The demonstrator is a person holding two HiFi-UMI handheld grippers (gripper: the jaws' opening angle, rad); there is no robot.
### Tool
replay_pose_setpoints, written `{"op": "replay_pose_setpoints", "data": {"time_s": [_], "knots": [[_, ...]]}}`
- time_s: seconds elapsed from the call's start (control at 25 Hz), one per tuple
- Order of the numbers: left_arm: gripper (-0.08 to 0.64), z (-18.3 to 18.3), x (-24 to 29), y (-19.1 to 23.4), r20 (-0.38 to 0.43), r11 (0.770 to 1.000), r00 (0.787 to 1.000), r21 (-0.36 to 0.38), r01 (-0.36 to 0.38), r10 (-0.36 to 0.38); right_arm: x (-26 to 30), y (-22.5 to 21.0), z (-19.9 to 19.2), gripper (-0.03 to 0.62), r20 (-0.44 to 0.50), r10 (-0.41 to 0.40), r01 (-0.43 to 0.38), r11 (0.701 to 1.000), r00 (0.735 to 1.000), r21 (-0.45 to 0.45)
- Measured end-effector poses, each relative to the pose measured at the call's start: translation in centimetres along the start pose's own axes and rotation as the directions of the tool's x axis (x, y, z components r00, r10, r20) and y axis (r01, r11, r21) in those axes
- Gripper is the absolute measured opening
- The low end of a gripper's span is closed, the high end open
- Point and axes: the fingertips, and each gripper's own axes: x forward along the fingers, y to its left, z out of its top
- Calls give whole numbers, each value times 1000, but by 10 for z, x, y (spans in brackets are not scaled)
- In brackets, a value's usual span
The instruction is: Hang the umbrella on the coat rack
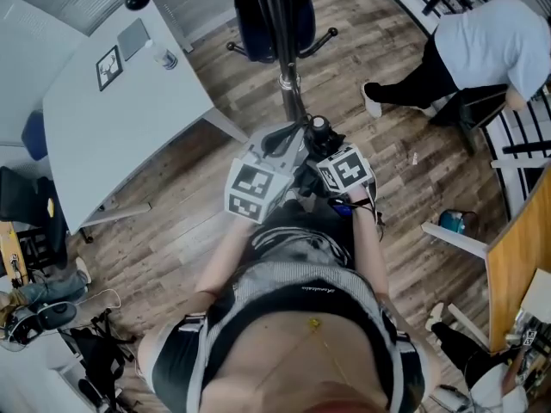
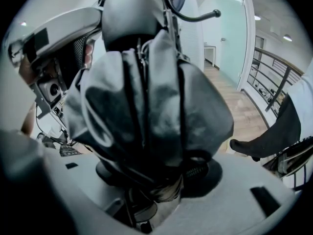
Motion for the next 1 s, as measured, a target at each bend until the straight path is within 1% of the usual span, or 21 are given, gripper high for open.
{"op": "replay_pose_setpoints", "data": {"time_s": [0.32, 0.56, 0.8, 1.0], "knots": [[14, -9, 6, 3, -19, 1000, 1000, -10, -9, 8, 10, -4, 1, 264, -17, 11, -12, 1000, 1000, -12], [14, -2, 10, 11, -15, 1000, 1000, -10, -25, 24, 15, -9, 2, 265, -31, 19, -20, 1000, 999, -15], [14, -1, 12, 18, -17, 999, 999, -14, -42, 42, 23, -9, 3, 265, -42, 44, -44, 999, 998, -11], [14, -2, 16, 24, -31, 998, 998, 2, -61, 61, 30, -11, 5, 267, -38, 61, -61, 998, 997, 5]]}}
